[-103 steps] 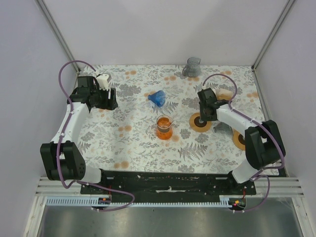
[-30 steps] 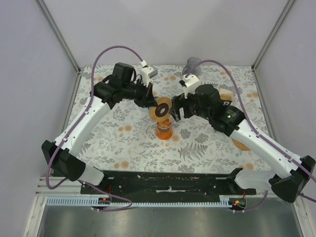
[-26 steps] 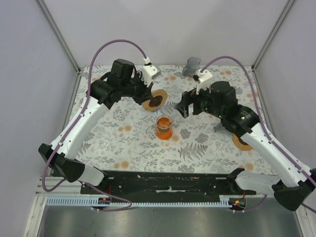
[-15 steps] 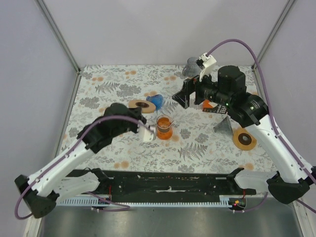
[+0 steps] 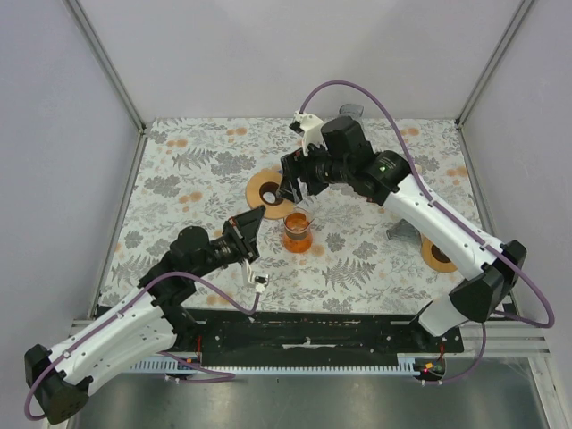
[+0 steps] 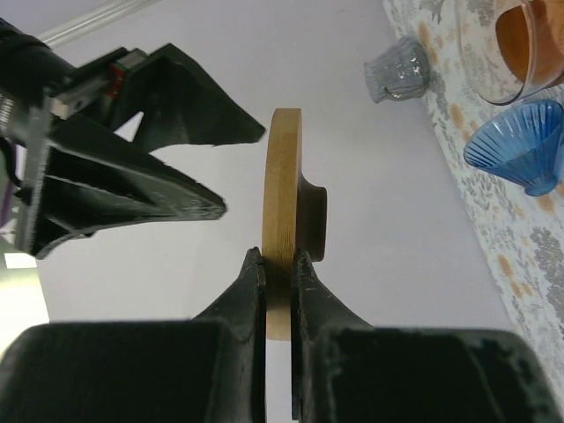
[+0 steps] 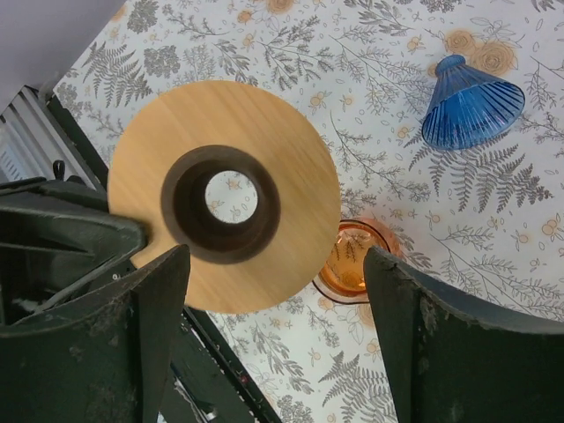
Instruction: Place the coffee filter in the dripper
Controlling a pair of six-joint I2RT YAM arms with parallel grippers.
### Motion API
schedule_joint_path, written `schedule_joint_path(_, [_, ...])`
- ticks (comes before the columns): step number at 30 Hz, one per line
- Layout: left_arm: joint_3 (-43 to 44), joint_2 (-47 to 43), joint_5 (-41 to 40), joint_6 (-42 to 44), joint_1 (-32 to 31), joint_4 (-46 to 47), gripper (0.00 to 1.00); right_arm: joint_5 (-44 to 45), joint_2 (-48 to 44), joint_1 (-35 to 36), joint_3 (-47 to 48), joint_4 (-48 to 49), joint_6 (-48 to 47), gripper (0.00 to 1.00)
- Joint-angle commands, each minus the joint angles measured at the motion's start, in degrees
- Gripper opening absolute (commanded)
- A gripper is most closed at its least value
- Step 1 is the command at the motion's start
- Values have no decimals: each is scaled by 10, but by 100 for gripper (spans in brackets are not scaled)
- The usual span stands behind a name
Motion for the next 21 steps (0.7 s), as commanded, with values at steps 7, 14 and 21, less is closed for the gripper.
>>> schedule_joint_path(7, [-5,-13,39,156,-2,103,2,-5,65,7,70,5,0,68])
schedule_joint_path(14, [-3,-9,40,139,-1,123,2,25,81,9,73,1,-8,18])
schedule_joint_path(21, [38,-23,-16,41,-2,25,88,49,52,-29,37,-6,-24,0])
